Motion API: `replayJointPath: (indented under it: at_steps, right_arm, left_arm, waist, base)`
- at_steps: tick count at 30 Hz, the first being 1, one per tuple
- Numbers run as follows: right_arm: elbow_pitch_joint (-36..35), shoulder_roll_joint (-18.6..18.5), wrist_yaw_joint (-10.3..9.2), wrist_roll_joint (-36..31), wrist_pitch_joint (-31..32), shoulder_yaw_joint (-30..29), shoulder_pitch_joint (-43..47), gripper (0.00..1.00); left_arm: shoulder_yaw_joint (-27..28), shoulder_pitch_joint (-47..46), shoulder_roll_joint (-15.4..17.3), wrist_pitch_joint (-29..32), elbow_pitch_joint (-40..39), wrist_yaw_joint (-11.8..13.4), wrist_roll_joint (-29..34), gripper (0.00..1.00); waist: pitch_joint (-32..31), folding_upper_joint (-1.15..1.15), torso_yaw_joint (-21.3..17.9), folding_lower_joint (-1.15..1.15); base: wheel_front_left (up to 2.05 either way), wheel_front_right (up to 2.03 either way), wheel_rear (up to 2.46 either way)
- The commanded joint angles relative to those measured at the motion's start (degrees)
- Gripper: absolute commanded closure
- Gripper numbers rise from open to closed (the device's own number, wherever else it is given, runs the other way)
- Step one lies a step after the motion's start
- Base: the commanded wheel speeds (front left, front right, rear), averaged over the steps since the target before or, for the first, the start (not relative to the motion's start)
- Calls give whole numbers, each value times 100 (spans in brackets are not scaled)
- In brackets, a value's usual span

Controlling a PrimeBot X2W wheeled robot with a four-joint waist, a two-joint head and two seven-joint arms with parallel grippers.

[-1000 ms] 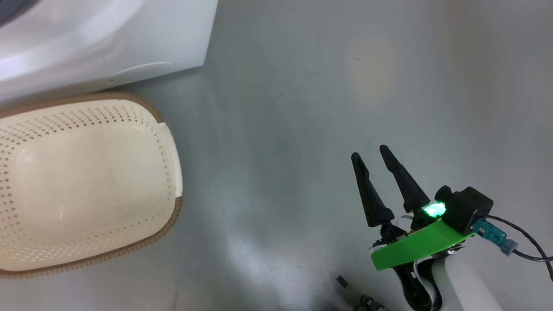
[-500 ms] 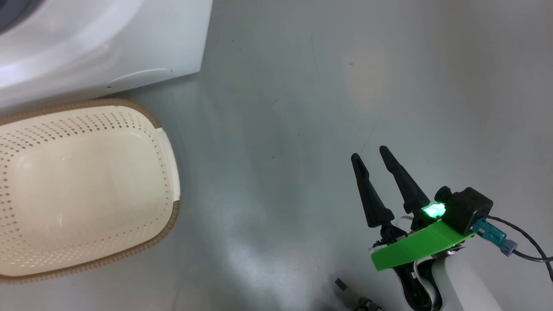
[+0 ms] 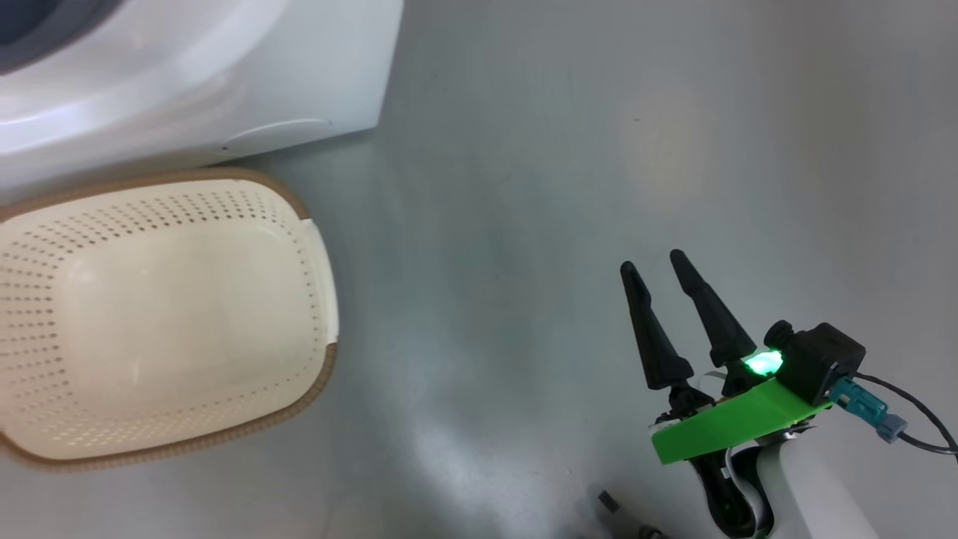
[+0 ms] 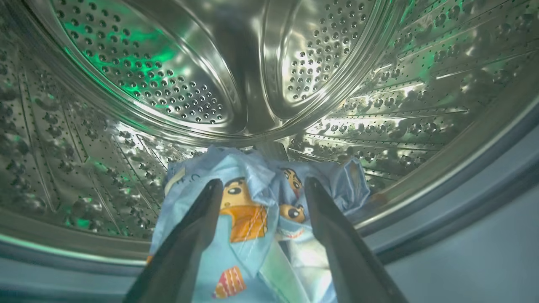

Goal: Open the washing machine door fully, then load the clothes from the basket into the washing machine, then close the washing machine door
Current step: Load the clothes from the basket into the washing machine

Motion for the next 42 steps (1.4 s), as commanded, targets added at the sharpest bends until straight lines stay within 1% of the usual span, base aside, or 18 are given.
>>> replayJointPath:
  at_steps: [1,5,12,17,26,34,36,41,42]
  right_arm:
    - [-90,-3,16,-70,-68,70,152,0]
    - [-64,-3,16,-154,-68,-29,186,0]
    - [-14,-3,16,-274,-68,-132,254,0]
    - [53,-11,16,-365,-68,-225,340,0]
    - [159,-216,16,-368,-68,-345,540,0]
    - [231,-419,16,-309,-68,-448,759,0]
    - [243,-459,16,-297,-68,-483,809,0]
    - [274,-531,16,-268,-68,-525,948,0]
    - [306,-557,16,-252,-68,-504,1002,0]
  left_arm:
    - [174,159,201,-13,-169,-9,-72,0]
    - [471,520,44,-13,-429,-9,-109,0]
    - [961,1106,-227,-13,-867,-7,49,0]
    - [1518,1703,-517,-13,-1355,17,314,0]
    - [2259,2948,-1090,-13,-1992,5,958,0]
    - [2655,3994,-1395,-13,-2476,-6,1421,0]
    - [2689,4216,-1469,-13,-2613,-7,1457,0]
    - [2771,4796,-1533,-13,-2944,-7,1528,0]
    - [2842,5051,-1579,-13,-3063,-8,1515,0]
  waist:
    - [-86,0,101,0]
    - [-215,0,254,0]
    - [-437,0,465,0]
    - [-693,0,651,0]
    - [-1299,0,939,0]
    - [-1764,0,1176,0]
    - [-1847,0,1235,0]
    - [-2079,0,1337,0]
    - [-2194,0,1350,0]
  base:
    - [0,0,0]
    - [0,0,0]
    - [0,0,0]
    - [0,0,0]
    - [0,0,0]
    - [0,0,0]
    - [0,0,0]
    - [0,0,0]
    - [0,0,0]
